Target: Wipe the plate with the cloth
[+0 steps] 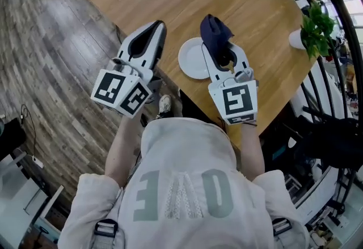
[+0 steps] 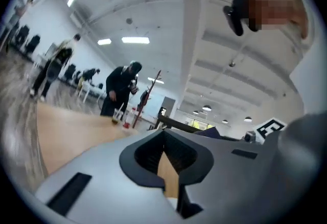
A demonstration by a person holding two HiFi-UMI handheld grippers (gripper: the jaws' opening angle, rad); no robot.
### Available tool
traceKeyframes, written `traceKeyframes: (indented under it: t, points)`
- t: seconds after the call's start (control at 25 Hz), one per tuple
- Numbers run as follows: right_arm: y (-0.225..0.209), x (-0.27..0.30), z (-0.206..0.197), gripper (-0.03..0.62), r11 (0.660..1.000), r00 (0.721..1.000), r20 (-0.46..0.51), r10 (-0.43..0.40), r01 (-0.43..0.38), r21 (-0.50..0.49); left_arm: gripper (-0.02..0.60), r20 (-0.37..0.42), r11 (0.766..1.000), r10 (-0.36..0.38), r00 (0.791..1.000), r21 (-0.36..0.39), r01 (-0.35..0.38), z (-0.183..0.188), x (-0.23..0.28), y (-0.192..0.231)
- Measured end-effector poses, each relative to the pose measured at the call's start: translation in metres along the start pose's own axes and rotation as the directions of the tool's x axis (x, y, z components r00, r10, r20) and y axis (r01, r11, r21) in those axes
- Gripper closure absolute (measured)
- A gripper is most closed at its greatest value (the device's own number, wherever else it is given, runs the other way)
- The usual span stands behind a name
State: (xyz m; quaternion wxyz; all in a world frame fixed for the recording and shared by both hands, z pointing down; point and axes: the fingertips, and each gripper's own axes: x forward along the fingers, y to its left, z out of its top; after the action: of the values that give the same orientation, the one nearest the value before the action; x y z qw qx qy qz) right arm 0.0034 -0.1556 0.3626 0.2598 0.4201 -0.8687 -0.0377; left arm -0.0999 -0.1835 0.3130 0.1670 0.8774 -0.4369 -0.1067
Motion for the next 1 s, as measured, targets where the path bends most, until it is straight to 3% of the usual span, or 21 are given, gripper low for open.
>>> traceKeyframes:
  t: [0.12,0.24,0.32,0.52,0.72,0.88,1.0]
  points:
    - [-0.026,-0.023,0.033,0.537,0.984,0.978,0.155,-0.140,0.121,0.127,0.574,0.101,0.971,-0.015,0.995,0.238,-0.010,0.040,0.005,-0.025]
    - [-0.042,-0.044,0.036,0.537,0.949,0.948,0.222,-0.227,0.165,0.267,0.574,0.166,0.943,-0.036,0.986,0.333,-0.022,0.057,0.002,-0.045]
    - [-0.048,-0.056,0.030,0.537,0.926,0.933,0.231,-0.276,0.193,0.325,0.574,0.182,0.930,-0.029,0.983,0.366,-0.041,0.058,0.001,-0.050]
    - [-0.046,-0.071,0.001,0.537,0.903,0.926,0.150,-0.346,0.285,0.323,0.574,0.122,0.914,-0.049,0.991,0.407,-0.005,0.043,0.007,-0.057]
    - [-0.034,-0.071,-0.030,0.537,0.875,0.934,0.051,-0.353,0.310,0.371,0.574,0.099,0.905,-0.043,0.994,0.424,-0.003,0.039,0.007,-0.054]
    - [-0.025,-0.070,-0.039,0.537,0.877,0.941,0.027,-0.338,0.305,0.372,0.574,0.096,0.893,-0.023,0.995,0.449,-0.023,0.042,0.003,-0.047]
    - [-0.024,-0.069,-0.037,0.537,0.876,0.941,0.024,-0.339,0.306,0.372,0.574,0.076,0.898,-0.011,0.997,0.440,-0.023,0.038,0.003,-0.043]
